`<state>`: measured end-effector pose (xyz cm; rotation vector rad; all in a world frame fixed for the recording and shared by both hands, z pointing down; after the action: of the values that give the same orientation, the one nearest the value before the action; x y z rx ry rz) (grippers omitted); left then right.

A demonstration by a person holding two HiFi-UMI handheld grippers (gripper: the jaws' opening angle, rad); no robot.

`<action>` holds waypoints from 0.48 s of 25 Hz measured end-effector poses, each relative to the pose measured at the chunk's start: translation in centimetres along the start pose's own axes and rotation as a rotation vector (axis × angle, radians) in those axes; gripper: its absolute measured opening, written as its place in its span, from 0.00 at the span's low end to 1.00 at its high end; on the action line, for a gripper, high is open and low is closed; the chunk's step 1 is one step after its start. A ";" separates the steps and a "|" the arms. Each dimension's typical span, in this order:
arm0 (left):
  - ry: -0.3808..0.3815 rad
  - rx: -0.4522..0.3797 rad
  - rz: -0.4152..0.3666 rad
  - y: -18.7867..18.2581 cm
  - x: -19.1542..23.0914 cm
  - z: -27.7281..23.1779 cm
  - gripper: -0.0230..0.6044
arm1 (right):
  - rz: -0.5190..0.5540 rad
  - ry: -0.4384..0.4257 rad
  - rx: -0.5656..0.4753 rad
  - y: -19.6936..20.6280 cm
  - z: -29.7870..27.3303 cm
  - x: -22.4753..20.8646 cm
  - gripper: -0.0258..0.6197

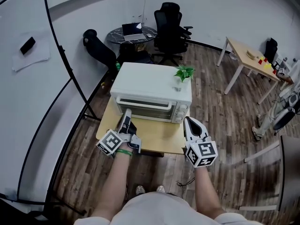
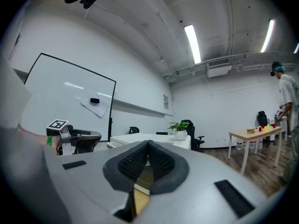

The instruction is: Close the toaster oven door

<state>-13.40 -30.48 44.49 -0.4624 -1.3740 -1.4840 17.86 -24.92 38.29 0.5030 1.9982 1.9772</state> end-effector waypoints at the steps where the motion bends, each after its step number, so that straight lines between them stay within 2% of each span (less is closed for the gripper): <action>1: -0.005 0.020 -0.083 -0.3 -0.6 0.1 0.06 | 0.000 -0.002 -0.001 0.0 0.0 0.1 0.04; 7: -0.035 0.128 -0.612 -0.9 -4.4 0.3 0.06 | -0.001 -0.007 -0.003 -0.2 0.0 0.3 0.04; 9: -0.036 0.153 -0.746 -0.9 -5.5 0.3 0.06 | 0.001 -0.008 -0.003 -0.2 0.0 0.4 0.04; 12: -0.035 0.184 -0.892 -0.6 -6.8 0.3 0.06 | 0.010 -0.009 0.001 -0.2 0.0 0.5 0.04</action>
<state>-11.18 -27.55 38.72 0.3021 -1.8409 -2.0083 17.35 -24.69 38.08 0.5215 1.9947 1.9765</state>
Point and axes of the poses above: the fingertips, and each gripper's own axes: z backward along the fingers, x to its left, y out of its underside, the point moved 9 cm from there along z, backward along the fingers, and after that the axes turned 2 degrees about -y, right-handed, at the moved point
